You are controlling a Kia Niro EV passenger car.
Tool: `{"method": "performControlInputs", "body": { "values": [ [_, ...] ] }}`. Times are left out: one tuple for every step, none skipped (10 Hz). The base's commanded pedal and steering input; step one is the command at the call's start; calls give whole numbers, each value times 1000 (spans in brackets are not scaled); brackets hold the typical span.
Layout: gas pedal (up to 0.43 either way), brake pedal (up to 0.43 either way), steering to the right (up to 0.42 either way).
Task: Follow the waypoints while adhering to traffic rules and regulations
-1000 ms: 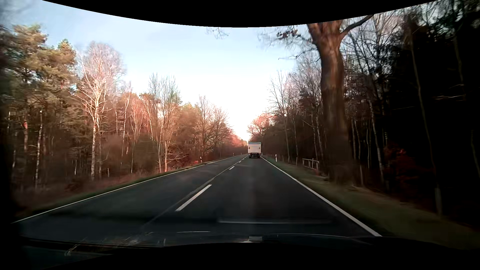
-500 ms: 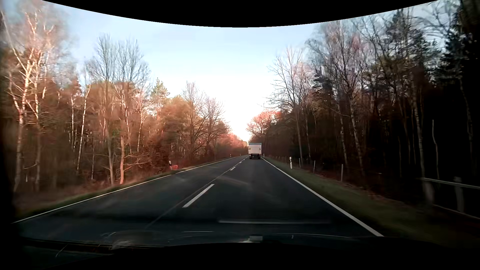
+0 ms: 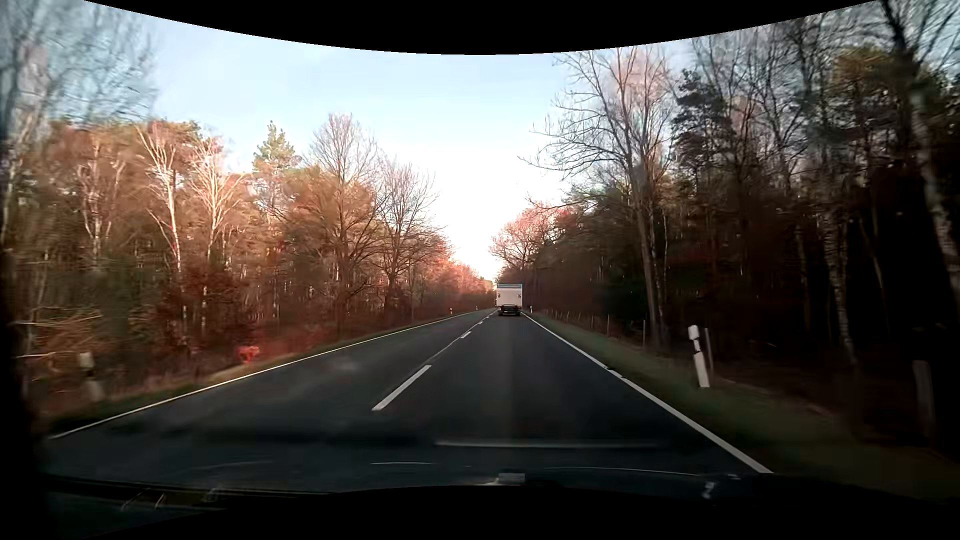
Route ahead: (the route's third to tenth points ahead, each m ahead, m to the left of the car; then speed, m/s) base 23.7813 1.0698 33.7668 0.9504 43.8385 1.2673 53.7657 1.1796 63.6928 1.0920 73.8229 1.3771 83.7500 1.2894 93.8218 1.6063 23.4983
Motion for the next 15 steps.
{"method": "performControlInputs", "body": {
  "values": [
    [169,0,0],
    [169,0,0],
    [177,0,0],
    [177,0,0],
    [177,0,0],
    [177,0,0],
    [177,0,0],
    [177,0,0],
    [177,0,0],
    [177,0,0],
    [177,0,0],
    [177,0,0],
    [177,0,0],
    [177,0,0],
    [177,0,0]
  ]
}}
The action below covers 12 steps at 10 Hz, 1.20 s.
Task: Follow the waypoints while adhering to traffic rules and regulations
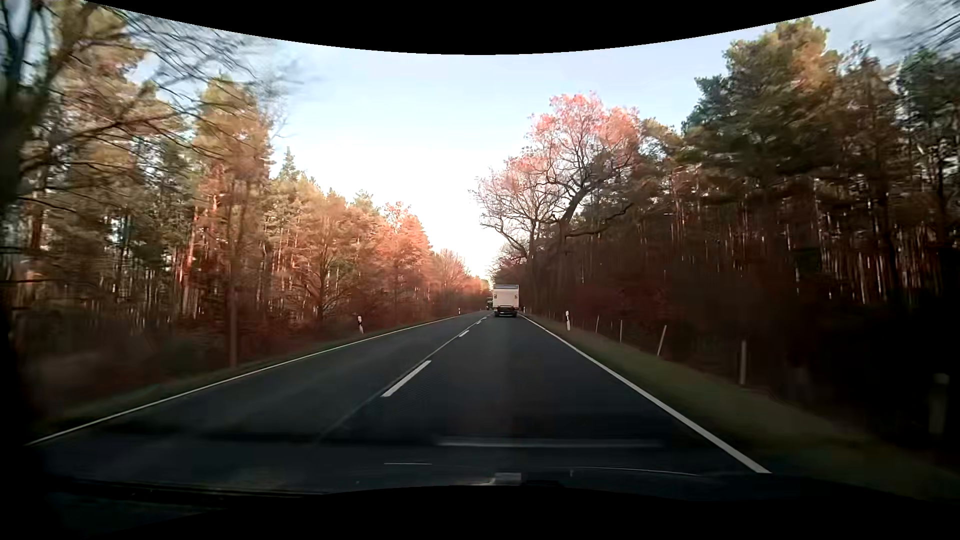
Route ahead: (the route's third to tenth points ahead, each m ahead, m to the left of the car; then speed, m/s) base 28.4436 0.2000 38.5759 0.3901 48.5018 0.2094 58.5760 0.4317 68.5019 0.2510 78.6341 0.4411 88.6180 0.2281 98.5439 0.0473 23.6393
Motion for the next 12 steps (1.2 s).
{"method": "performControlInputs", "body": {
  "values": [
    [177,0,-1],
    [177,0,-2],
    [177,0,-2],
    [177,0,-2],
    [177,0,-2],
    [177,0,-2],
    [177,0,-2],
    [169,0,-2],
    [169,0,-2],
    [169,0,-2],
    [169,0,-2],
    [169,0,-2]
  ]
}}
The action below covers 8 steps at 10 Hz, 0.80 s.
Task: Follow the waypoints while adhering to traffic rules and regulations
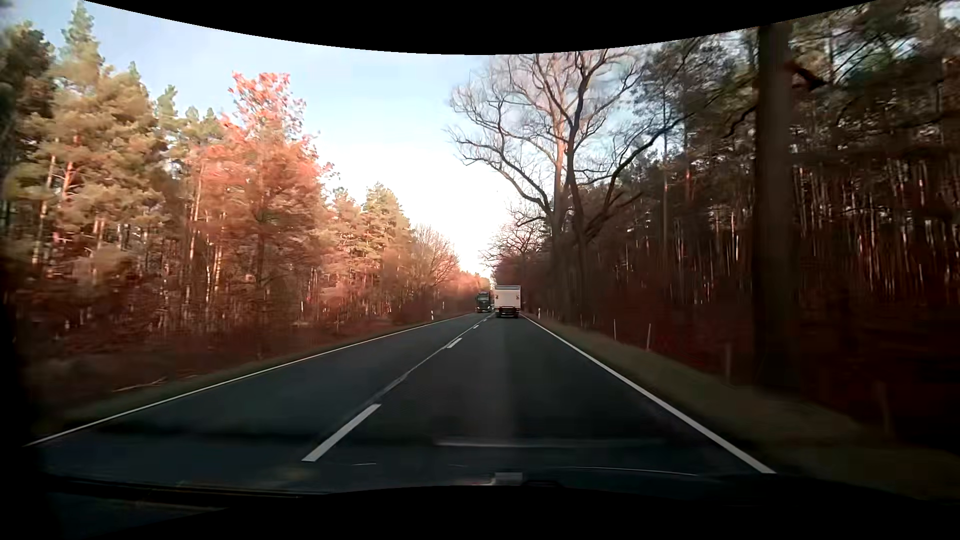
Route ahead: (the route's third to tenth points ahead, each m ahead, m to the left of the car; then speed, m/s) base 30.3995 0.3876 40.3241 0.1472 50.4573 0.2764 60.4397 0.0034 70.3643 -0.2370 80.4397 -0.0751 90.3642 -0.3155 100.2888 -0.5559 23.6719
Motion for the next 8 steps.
{"method": "performControlInputs", "body": {
  "values": [
    [169,0,-2],
    [169,0,-2],
    [169,0,-2],
    [169,0,-1],
    [169,0,0],
    [169,0,0],
    [169,0,0],
    [169,0,0]
  ]
}}
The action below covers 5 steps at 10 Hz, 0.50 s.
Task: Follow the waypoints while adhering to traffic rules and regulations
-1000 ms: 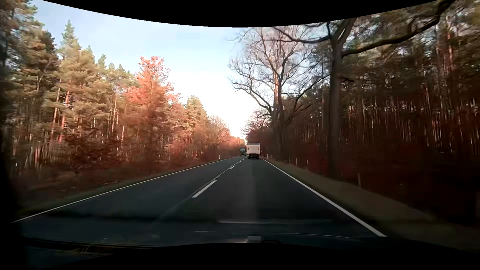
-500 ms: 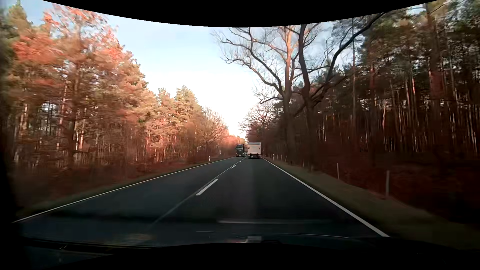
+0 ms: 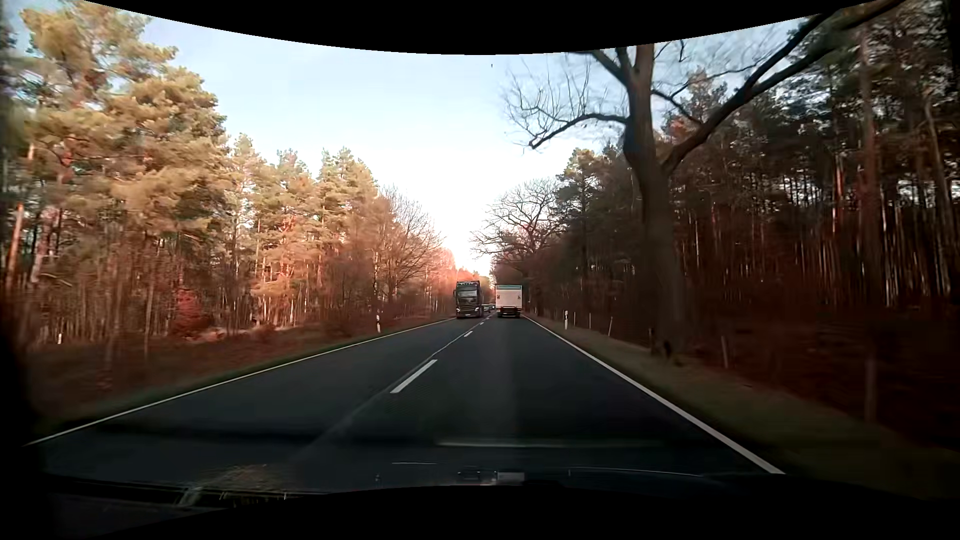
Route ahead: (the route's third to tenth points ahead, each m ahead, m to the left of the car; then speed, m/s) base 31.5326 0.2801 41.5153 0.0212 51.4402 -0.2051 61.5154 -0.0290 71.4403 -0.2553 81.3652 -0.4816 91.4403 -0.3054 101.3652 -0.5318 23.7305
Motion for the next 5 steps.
{"method": "performControlInputs", "body": {
  "values": [
    [169,0,0],
    [169,0,0],
    [169,0,0],
    [169,0,0],
    [169,0,0]
  ]
}}
